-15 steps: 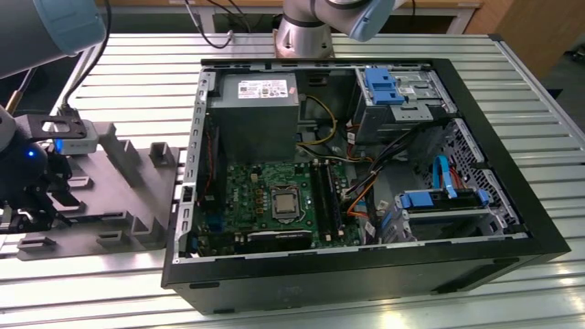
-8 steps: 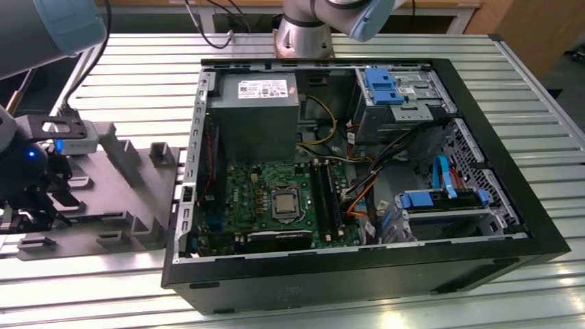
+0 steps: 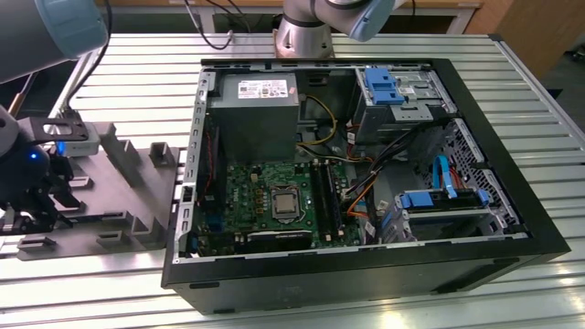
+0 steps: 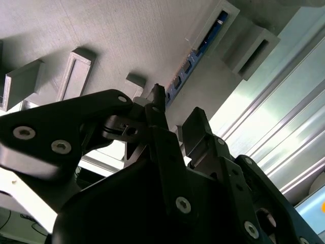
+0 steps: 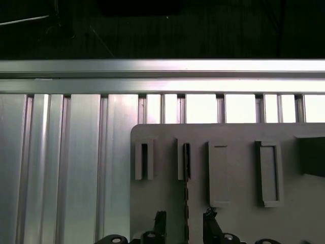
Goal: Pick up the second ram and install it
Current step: 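Pick up the second ram and move it above second insertion slot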
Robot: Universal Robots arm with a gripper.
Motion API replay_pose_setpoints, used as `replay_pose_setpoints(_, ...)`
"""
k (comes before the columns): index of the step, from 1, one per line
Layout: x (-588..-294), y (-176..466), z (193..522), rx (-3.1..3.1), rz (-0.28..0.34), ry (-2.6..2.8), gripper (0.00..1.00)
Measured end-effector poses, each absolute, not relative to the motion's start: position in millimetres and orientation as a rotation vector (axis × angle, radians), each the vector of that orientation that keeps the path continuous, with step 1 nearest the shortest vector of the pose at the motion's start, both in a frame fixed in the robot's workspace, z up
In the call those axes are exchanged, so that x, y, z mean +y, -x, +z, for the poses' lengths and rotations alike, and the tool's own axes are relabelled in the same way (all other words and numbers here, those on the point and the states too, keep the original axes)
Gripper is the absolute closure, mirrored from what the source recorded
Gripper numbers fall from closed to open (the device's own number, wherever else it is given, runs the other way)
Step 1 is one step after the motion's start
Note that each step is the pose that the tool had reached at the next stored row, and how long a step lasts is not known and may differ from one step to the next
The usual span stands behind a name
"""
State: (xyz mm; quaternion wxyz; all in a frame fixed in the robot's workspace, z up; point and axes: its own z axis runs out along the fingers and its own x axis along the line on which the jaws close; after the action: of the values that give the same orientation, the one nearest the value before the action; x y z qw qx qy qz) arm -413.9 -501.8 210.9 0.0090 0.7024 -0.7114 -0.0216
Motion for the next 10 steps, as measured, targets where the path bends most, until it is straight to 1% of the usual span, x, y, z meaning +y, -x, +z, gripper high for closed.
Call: replay_pose_setpoints(10,-501.8,413.8,207.8,-2.222,-0.065,-2.193,0.58)
